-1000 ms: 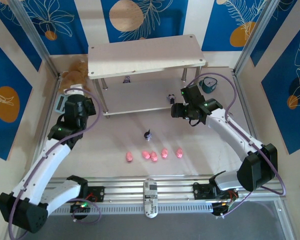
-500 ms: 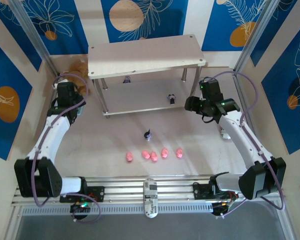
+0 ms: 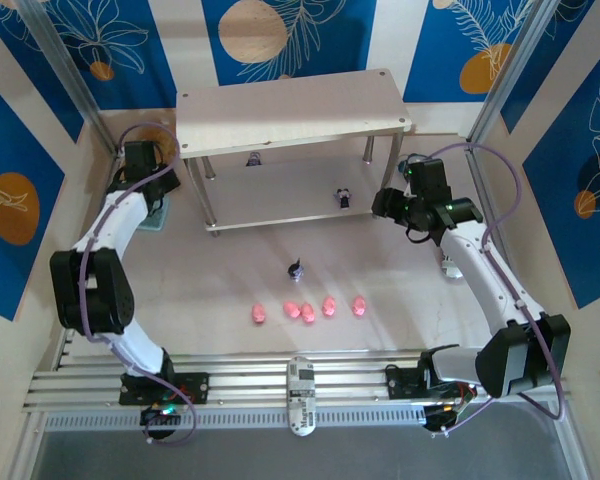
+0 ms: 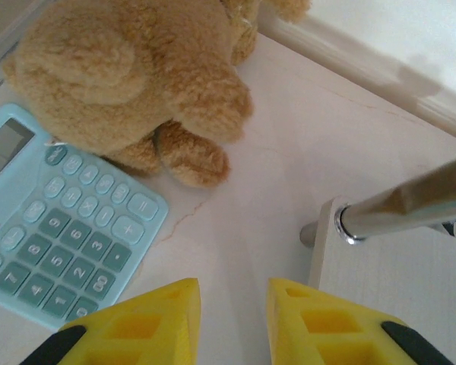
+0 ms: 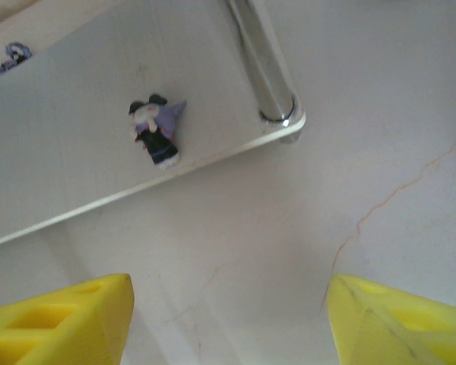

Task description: Place and organize the plastic toys onto the shelf

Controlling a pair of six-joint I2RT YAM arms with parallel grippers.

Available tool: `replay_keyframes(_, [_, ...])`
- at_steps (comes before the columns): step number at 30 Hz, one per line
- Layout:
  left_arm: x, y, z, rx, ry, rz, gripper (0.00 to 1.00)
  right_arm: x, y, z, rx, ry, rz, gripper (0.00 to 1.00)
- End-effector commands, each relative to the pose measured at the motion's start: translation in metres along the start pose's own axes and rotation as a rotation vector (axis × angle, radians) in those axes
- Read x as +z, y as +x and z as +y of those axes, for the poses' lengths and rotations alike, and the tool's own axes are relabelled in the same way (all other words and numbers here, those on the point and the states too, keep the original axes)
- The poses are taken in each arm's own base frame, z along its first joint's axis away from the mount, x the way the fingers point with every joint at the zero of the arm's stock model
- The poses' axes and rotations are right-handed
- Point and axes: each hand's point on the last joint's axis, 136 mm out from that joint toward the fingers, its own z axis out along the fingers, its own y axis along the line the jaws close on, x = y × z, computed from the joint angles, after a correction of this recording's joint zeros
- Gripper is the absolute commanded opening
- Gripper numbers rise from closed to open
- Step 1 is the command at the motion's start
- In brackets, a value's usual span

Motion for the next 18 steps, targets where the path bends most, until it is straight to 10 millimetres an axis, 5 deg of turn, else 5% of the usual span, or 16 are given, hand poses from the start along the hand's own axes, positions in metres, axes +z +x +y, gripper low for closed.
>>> replay_keyframes(1, [0.005,-0.019,-0.011,-0.025,0.050,-0.022,0.30,0.010,-0.021,-0.006,-0.043,0.049,-0.097,0.68])
replay_keyframes(18, [0.026,-0.021,-0.020,0.016,0.068,0.026,0.30,0.052,-0.073,-0.008,-0.057,0.074,-0.331,0.64])
